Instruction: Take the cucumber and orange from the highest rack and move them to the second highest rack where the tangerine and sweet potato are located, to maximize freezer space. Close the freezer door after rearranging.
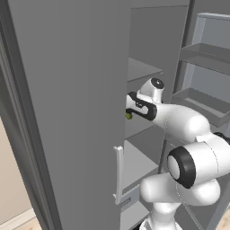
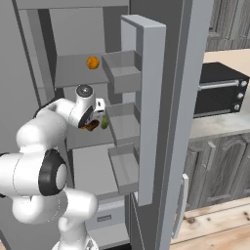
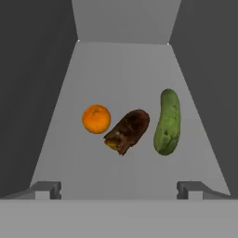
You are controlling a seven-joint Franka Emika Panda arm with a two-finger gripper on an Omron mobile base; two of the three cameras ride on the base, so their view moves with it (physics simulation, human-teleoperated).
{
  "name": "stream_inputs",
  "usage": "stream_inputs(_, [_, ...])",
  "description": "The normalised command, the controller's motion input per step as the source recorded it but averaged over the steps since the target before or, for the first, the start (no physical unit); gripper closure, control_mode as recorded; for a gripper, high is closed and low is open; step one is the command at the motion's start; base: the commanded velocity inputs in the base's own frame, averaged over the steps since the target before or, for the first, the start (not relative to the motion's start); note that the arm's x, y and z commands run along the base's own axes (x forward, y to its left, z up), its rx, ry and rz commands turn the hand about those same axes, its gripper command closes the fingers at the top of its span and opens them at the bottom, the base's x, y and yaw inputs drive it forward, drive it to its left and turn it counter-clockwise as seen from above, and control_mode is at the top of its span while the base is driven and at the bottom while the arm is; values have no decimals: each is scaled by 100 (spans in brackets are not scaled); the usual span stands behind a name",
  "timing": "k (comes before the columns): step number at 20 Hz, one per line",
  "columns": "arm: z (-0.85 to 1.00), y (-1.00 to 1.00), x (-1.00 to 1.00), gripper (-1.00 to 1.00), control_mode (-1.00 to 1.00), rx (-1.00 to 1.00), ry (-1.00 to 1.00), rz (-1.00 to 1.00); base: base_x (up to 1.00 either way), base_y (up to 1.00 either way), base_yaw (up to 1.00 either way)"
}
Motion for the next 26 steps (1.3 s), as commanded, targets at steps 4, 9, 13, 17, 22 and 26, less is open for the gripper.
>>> stream_inputs(4, [91,2,-50,-100,-100,8,1,-12,0,0,0])
stream_inputs(9, [89,0,-52,-100,-100,15,0,-12,0,0,0])
stream_inputs(13, [80,0,-24,-100,-100,17,0,-1,0,0,0])
stream_inputs(17, [71,-3,0,-100,-100,17,0,0,0,0,0])
stream_inputs(22, [54,-5,15,-100,-100,5,0,-5,0,0,0])
stream_inputs(26, [40,-1,45,-100,-100,0,0,-2,0,0,0])
